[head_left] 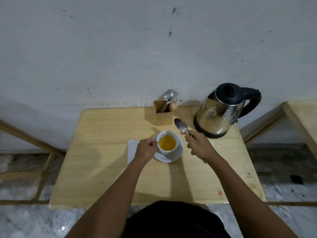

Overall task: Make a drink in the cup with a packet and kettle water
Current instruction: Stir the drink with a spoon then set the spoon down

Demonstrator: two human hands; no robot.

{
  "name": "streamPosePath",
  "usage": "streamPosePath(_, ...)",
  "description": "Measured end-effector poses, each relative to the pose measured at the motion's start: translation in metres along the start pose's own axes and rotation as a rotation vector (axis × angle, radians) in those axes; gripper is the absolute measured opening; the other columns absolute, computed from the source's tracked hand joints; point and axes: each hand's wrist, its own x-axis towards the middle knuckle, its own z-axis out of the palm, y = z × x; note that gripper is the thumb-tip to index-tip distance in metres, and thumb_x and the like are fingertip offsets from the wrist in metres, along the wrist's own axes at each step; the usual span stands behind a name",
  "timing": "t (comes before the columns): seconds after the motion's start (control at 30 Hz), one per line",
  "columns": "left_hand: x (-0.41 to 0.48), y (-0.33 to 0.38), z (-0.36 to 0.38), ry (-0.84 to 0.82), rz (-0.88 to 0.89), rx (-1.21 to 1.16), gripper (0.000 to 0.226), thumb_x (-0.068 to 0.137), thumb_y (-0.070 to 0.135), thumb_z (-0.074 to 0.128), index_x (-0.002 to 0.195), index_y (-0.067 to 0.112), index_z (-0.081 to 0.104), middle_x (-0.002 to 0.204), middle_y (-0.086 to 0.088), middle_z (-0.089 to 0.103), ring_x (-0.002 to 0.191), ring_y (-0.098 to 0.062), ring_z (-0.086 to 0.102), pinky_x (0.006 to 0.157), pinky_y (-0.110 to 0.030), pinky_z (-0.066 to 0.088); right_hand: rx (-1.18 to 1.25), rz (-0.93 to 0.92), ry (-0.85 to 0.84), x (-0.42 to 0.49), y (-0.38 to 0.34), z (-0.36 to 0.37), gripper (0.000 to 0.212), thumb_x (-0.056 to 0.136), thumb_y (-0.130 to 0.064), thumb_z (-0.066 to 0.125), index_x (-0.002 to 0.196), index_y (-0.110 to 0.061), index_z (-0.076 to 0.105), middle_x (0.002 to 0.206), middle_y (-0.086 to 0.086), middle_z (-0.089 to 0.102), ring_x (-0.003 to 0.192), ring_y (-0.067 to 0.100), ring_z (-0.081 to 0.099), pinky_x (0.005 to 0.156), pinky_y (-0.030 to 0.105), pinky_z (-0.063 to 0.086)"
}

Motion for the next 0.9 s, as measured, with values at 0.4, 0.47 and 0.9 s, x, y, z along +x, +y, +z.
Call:
streamPosePath(0.4,0.004,0.003,-0.002,-0.040,-0.034,-0.017,0.021,0.092,0.022,0.052,0.099,0.010,0.069,0.069,-0.003,0.058,0.053,-0.015,0.045,0.051,-0.025,0.036,-0.455,0.120,-0.099,-0.023,0.020,0.009,0.024,0.103,-0.031,0.034,0.114,-0.019,0.053,0.085,0.004,0.060,0.073,0.024,0.053,0.065,0.035,0.042)
streamPosePath(0.47,0.007,0.002,-0.003,-0.055,-0.039,-0.006,0.017,0.092,0.022,0.053,0.094,0.016,0.068,0.079,-0.008,0.062,0.053,-0.019,0.046,0.053,-0.028,0.038,-0.577,0.107,-0.107,-0.021,0.016,0.011,0.030,0.103,-0.031,0.034,0.123,-0.023,0.054,0.101,0.005,0.065,0.090,0.027,0.058,0.072,0.036,0.044)
streamPosePath(0.9,0.014,0.002,-0.008,-0.112,-0.045,-0.005,0.019,0.092,0.024,0.054,0.099,0.016,0.070,0.079,0.003,0.065,0.060,-0.021,0.056,0.053,-0.029,0.046,-1.212,-0.101,-0.169,0.000,-0.015,0.013,0.031,0.098,-0.025,0.043,0.124,-0.028,0.060,0.114,-0.002,0.066,0.098,0.023,0.064,0.068,0.029,0.041)
